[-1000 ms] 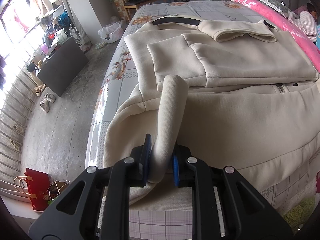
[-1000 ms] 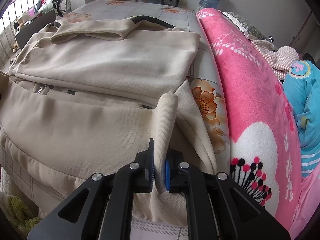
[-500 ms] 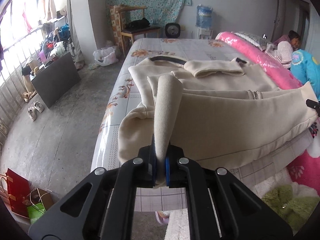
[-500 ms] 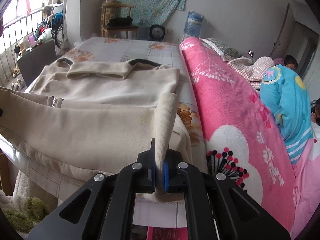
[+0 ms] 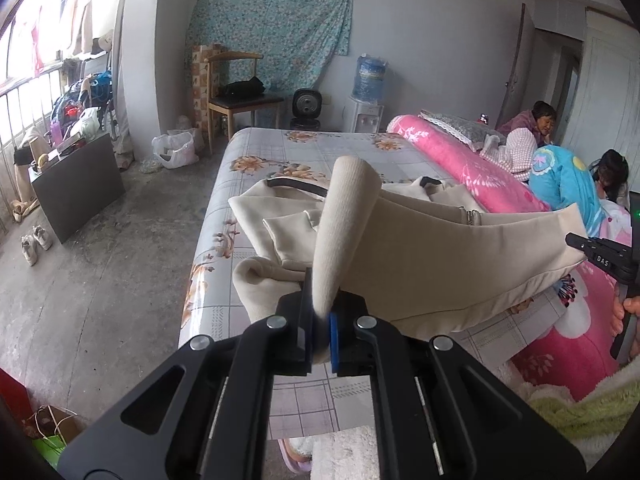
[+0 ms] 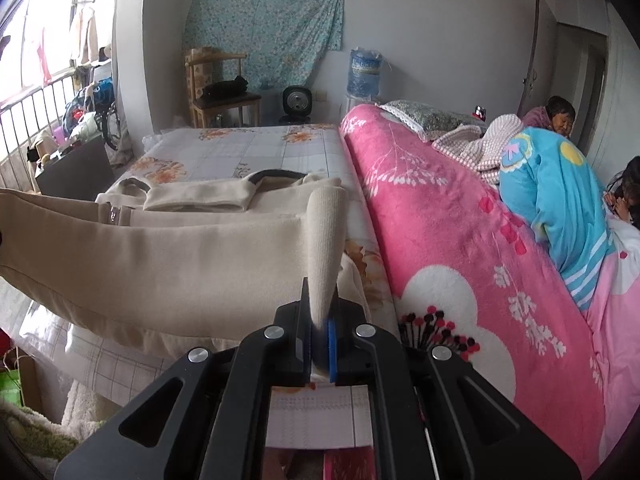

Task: Fold large clothes
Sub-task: 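Raise the jacket with both tools and fold it over onto itself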

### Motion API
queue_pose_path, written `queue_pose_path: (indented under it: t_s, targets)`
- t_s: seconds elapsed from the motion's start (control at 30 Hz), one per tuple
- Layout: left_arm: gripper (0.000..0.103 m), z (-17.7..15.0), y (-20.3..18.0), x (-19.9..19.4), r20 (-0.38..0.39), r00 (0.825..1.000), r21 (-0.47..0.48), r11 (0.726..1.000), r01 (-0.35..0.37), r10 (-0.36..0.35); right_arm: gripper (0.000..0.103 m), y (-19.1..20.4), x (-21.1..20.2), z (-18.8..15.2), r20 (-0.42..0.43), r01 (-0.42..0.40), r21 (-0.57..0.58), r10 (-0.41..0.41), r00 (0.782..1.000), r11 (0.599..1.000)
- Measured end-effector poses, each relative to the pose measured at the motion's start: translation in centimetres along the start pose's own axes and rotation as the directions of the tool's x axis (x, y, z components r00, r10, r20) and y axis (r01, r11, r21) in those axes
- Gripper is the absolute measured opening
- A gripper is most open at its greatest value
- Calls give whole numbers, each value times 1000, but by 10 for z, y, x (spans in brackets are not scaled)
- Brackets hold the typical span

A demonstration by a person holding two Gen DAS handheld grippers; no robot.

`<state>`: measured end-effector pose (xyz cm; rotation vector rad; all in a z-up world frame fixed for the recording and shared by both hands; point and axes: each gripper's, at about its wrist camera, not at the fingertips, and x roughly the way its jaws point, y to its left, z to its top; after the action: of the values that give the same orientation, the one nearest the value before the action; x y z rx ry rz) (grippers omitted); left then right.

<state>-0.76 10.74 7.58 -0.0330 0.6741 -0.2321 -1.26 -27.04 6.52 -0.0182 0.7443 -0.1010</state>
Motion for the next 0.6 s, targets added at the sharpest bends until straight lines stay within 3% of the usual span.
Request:
queue_pose_path:
  t_s: [0.1, 0.2, 0.4, 0.6]
  targets:
    - [5, -8, 2, 7, -34, 999, -8, 1000, 13, -13, 6, -2, -2, -14, 8, -19, 22, 18, 1000, 1000]
    - [5, -2, 4, 17, -19, 1000, -21, 1000, 17, -17, 6, -2, 3, -4, 50, -36, 42, 33, 998, 999]
    - [4, 36, 9, 43, 77, 997, -4, 1000, 1, -1, 6, -3, 37, 55, 150, -82, 18, 79, 986, 996]
    - [4, 101, 31, 105, 116, 993, -22, 999, -37, 39, 6, -4, 106, 130, 179, -142, 22, 136, 974, 990]
